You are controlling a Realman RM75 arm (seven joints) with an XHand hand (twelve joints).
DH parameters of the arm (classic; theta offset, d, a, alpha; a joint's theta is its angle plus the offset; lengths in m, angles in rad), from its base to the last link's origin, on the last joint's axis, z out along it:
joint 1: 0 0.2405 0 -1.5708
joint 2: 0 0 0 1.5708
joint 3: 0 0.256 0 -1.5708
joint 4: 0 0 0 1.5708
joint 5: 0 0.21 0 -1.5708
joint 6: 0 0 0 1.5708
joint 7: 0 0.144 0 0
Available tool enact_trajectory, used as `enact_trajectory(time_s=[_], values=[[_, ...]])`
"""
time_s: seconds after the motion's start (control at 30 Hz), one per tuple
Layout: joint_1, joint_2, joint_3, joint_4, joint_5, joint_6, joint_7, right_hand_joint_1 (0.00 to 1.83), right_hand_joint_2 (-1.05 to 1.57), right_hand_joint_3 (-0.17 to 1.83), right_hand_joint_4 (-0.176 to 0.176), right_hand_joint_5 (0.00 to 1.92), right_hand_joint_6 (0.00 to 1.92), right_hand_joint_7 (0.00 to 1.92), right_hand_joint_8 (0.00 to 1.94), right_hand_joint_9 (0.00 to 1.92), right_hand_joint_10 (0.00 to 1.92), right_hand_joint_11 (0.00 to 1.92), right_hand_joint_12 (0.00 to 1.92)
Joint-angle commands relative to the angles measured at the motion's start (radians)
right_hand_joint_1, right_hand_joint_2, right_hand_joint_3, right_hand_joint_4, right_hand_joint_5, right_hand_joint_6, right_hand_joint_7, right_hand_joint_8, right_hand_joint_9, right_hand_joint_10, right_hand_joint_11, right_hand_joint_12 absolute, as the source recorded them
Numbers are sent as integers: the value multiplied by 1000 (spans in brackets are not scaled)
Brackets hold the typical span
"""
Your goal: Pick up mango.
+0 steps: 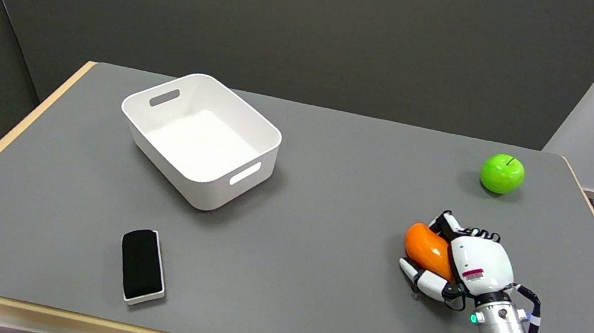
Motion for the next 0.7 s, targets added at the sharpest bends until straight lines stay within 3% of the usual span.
enact_trajectory(time_s=[0.03, 0.17, 0.37, 0.53, 0.7], values=[[67, 18, -8, 1, -79, 43, -5, 1042, 1101, 417, -176, 662, 1531, 900, 1683, 962, 1675, 708, 1921], [100, 45, -6, 78, -129, 103, 1, 1043, 1097, 405, -166, 678, 1509, 855, 1936, 949, 1921, 813, 1921], [209, 93, -9, 202, -202, 121, 3, 1045, 1088, 413, -162, 687, 1502, 879, 1941, 976, 1921, 847, 1921], [365, 79, -13, 227, -194, 0, 4, 1046, 1086, 409, -158, 693, 1492, 854, 1941, 986, 1921, 863, 1921], [599, 28, -96, 146, -181, -159, 4, 1044, 1082, 411, -150, 698, 1486, 802, 1941, 994, 1921, 861, 1921]])
